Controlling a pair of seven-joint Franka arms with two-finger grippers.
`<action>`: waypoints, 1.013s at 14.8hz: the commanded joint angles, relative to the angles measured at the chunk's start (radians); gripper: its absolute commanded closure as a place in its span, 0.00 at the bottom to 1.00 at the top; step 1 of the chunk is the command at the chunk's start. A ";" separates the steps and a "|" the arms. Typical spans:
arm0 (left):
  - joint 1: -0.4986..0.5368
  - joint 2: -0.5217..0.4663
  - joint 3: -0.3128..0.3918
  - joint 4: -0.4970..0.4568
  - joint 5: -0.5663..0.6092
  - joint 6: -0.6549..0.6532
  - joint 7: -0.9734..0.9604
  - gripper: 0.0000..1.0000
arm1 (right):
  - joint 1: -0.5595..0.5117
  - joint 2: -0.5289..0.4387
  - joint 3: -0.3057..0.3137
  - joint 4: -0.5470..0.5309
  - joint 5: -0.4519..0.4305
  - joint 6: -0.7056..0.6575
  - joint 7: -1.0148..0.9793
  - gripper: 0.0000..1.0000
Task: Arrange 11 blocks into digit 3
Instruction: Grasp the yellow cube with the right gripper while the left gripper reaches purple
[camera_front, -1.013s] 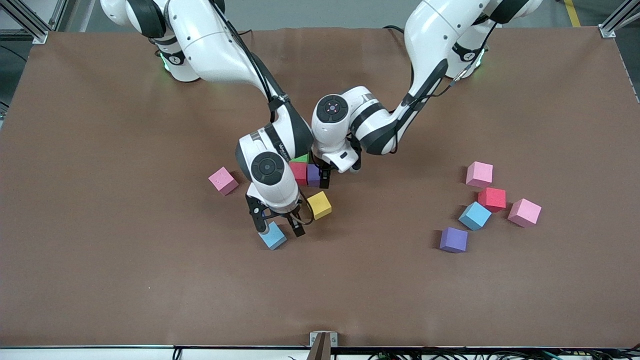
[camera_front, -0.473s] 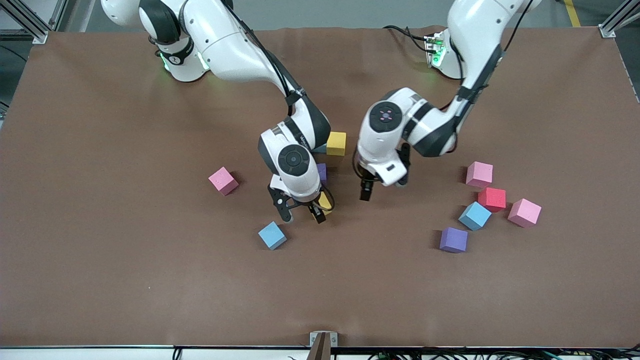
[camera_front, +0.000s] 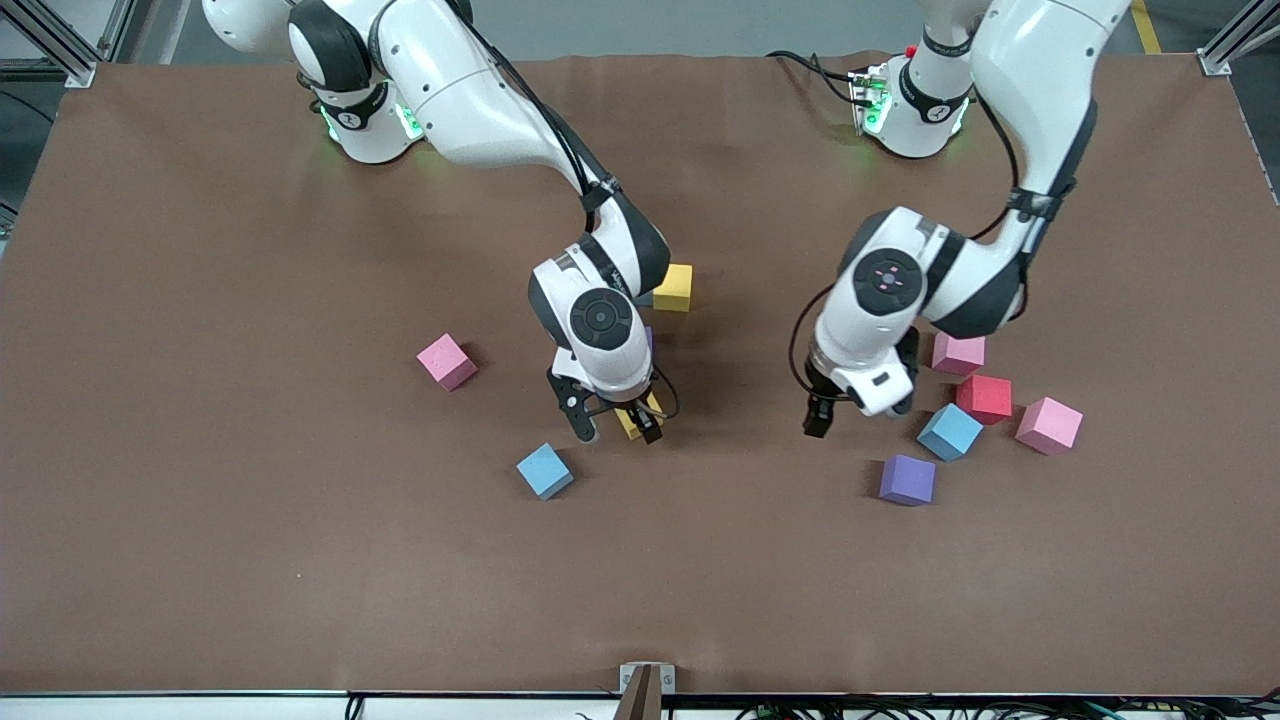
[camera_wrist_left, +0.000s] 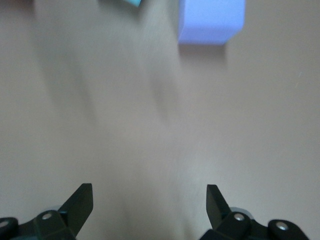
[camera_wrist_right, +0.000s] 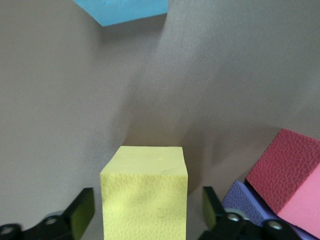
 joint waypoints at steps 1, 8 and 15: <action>0.059 0.041 -0.004 0.061 0.020 0.001 0.080 0.00 | 0.001 0.019 0.001 0.030 -0.017 -0.001 0.010 0.32; 0.171 0.180 0.001 0.197 0.101 0.001 0.104 0.00 | -0.011 0.009 0.001 0.030 -0.014 -0.015 -0.155 0.99; 0.211 0.239 0.001 0.237 0.104 0.001 0.193 0.00 | -0.017 -0.063 -0.001 -0.025 -0.007 -0.074 -0.692 0.99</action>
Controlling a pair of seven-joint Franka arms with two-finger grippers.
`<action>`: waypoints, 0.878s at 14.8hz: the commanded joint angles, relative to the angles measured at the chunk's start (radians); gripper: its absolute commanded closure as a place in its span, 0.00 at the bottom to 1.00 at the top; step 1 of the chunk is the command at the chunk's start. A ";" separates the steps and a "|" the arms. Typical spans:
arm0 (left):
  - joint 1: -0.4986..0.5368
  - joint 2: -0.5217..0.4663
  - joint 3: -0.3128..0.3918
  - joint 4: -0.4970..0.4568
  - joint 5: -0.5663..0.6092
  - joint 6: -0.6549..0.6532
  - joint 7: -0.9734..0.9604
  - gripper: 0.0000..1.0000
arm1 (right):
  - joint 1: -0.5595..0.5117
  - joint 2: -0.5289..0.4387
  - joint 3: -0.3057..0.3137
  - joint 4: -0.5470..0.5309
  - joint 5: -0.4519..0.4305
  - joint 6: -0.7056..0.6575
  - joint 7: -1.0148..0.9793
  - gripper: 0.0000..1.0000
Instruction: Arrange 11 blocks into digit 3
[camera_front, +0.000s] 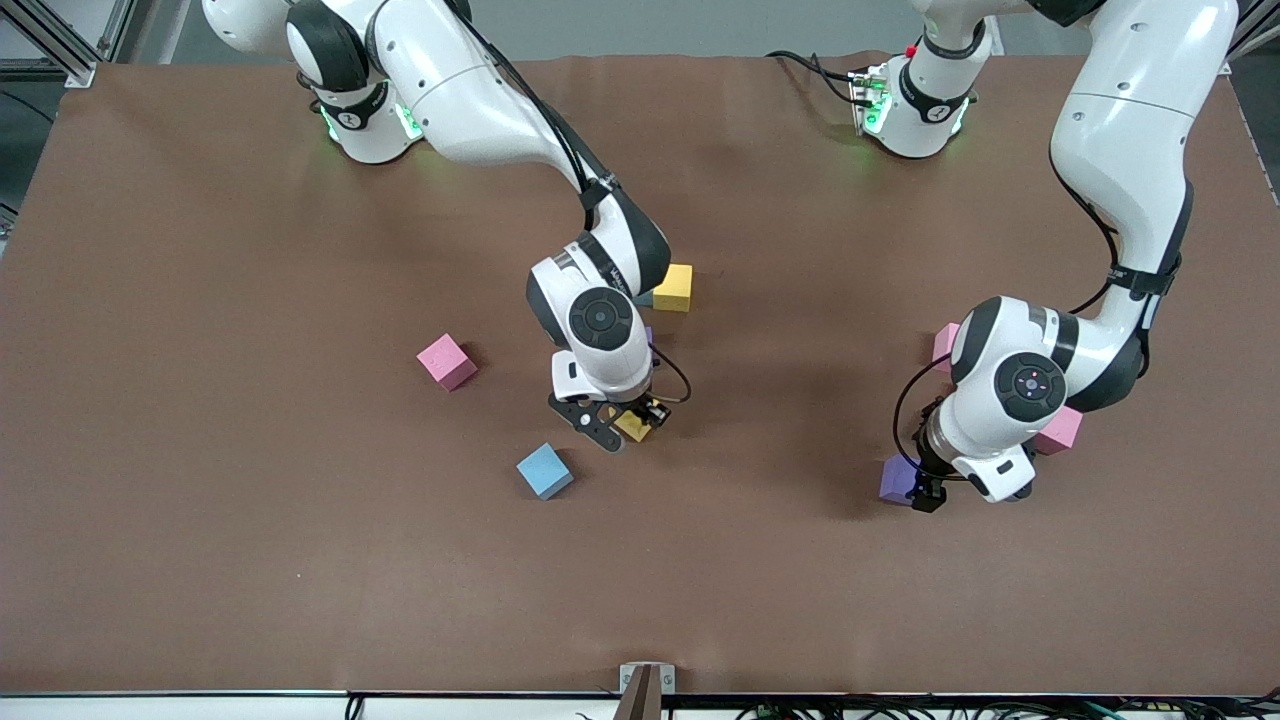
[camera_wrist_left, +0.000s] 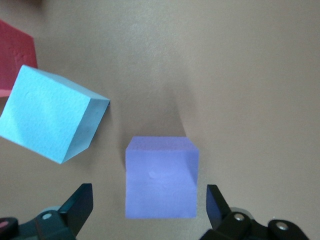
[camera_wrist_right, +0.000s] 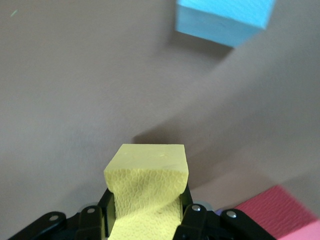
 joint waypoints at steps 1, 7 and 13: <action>0.007 0.028 -0.007 0.035 0.019 -0.005 0.023 0.00 | -0.014 -0.055 0.009 -0.061 -0.007 -0.018 -0.211 0.99; 0.007 0.049 -0.007 0.035 0.017 -0.005 0.055 0.00 | -0.023 -0.207 0.003 -0.286 -0.009 -0.016 -0.517 1.00; 0.007 0.084 -0.007 0.070 0.019 -0.005 0.059 0.00 | -0.012 -0.294 0.006 -0.506 -0.010 0.177 -0.601 1.00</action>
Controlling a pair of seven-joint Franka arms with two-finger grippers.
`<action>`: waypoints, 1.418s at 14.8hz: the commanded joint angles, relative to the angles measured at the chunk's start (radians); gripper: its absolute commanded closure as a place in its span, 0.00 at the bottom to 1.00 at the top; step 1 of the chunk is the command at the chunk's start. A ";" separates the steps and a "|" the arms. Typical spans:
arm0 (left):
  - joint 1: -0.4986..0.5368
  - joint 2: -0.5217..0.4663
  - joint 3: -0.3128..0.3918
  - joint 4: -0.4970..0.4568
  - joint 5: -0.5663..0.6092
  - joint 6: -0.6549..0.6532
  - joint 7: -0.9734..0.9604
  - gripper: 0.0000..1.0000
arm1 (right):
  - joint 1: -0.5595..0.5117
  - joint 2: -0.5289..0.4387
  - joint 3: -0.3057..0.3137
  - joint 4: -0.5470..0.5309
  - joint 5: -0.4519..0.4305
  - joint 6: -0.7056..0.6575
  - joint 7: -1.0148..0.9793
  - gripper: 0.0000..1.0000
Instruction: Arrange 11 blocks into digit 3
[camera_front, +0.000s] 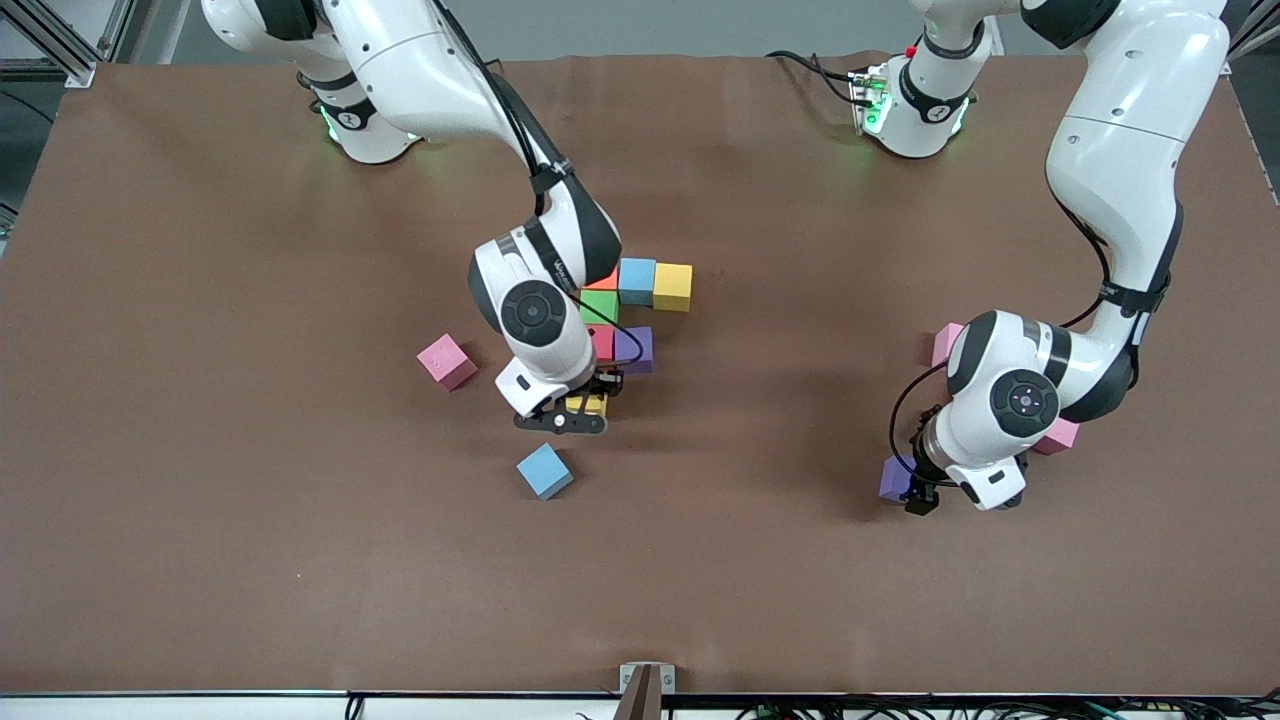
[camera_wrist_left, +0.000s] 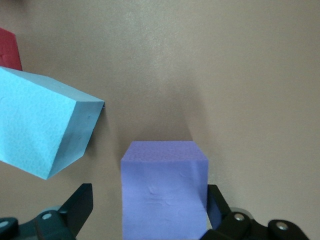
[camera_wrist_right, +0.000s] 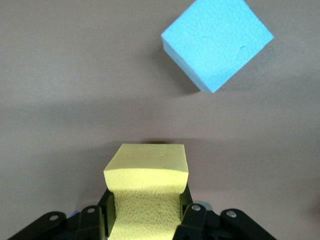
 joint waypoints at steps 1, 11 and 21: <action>0.005 0.034 -0.005 0.043 0.017 -0.005 0.014 0.07 | 0.009 -0.064 0.014 -0.132 -0.010 0.080 -0.025 1.00; -0.017 0.031 -0.019 0.058 0.007 -0.008 -0.042 0.66 | 0.043 -0.062 0.019 -0.133 -0.006 0.083 -0.010 1.00; -0.271 -0.013 -0.027 0.004 0.017 -0.088 -0.542 0.66 | 0.050 -0.061 0.017 -0.135 0.033 0.083 -0.010 1.00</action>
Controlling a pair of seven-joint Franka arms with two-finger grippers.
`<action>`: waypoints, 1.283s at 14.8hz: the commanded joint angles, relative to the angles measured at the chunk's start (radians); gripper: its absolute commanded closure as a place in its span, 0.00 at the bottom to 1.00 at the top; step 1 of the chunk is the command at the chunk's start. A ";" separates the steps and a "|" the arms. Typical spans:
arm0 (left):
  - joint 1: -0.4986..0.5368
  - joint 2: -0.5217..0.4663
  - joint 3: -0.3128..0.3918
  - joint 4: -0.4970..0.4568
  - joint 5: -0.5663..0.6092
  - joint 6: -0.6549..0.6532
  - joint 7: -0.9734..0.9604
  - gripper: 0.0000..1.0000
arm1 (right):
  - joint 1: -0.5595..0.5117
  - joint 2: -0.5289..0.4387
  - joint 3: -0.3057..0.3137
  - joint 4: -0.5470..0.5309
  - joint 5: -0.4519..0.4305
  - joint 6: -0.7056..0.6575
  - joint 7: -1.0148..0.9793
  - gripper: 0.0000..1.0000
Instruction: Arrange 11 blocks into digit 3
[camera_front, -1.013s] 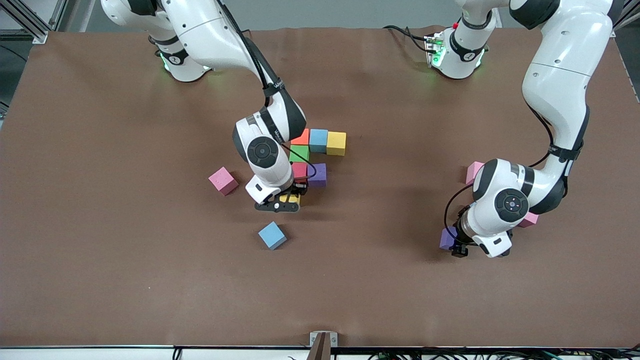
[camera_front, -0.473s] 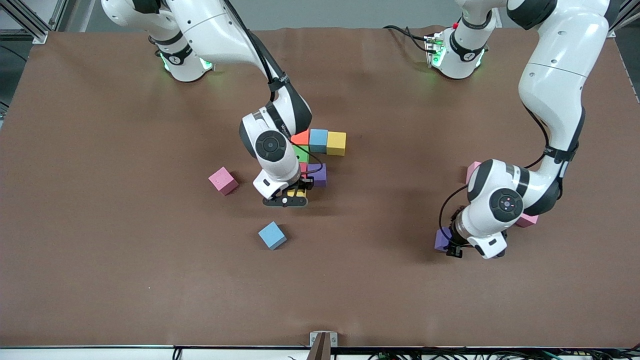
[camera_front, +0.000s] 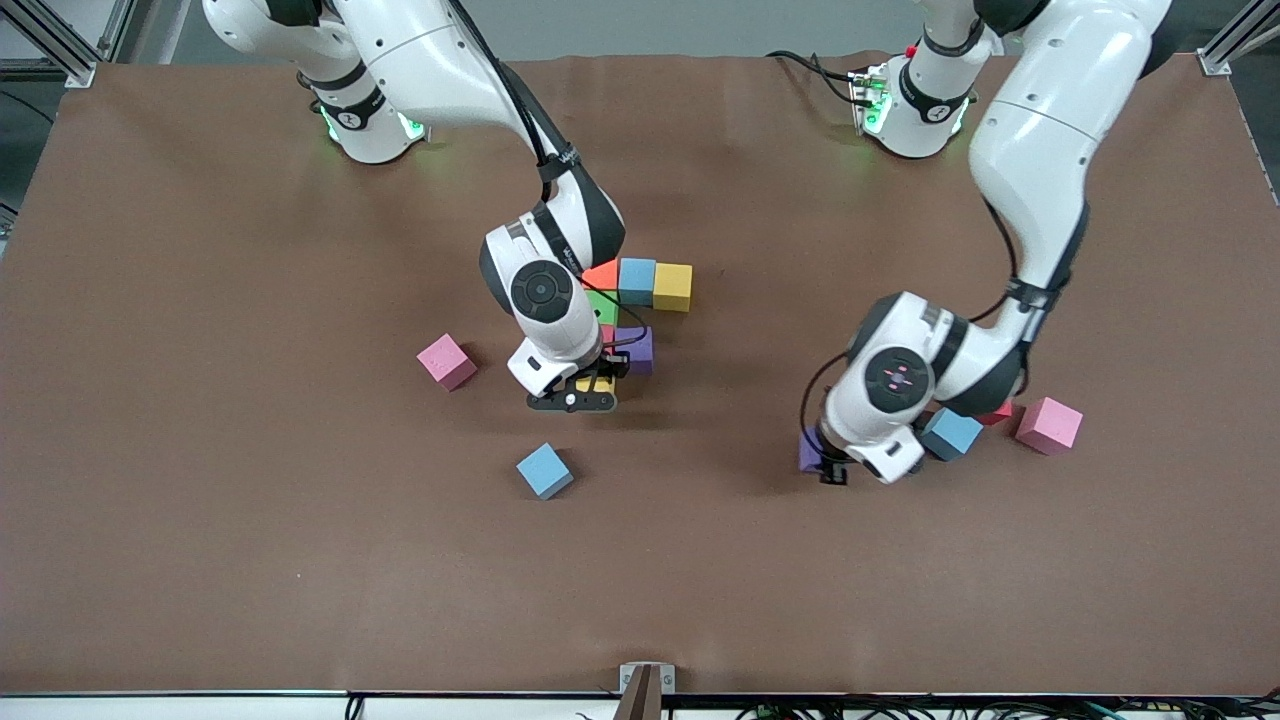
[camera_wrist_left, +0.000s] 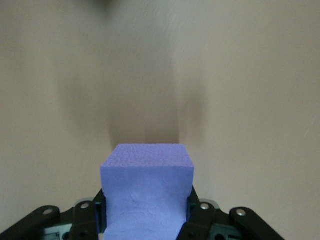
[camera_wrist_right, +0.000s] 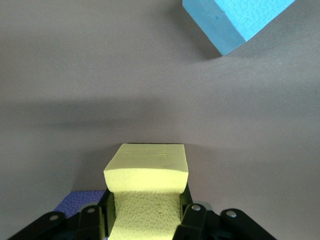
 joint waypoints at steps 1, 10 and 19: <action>-0.076 -0.026 0.006 -0.039 0.016 -0.013 -0.110 0.66 | 0.010 -0.042 0.000 -0.050 0.013 0.013 0.006 1.00; -0.263 -0.026 0.006 -0.038 0.014 -0.011 -0.314 0.66 | 0.013 -0.037 0.000 -0.050 0.013 0.013 0.005 1.00; -0.338 -0.010 0.006 -0.027 -0.001 0.003 -0.342 0.66 | 0.013 -0.034 0.000 -0.048 0.013 0.025 0.003 1.00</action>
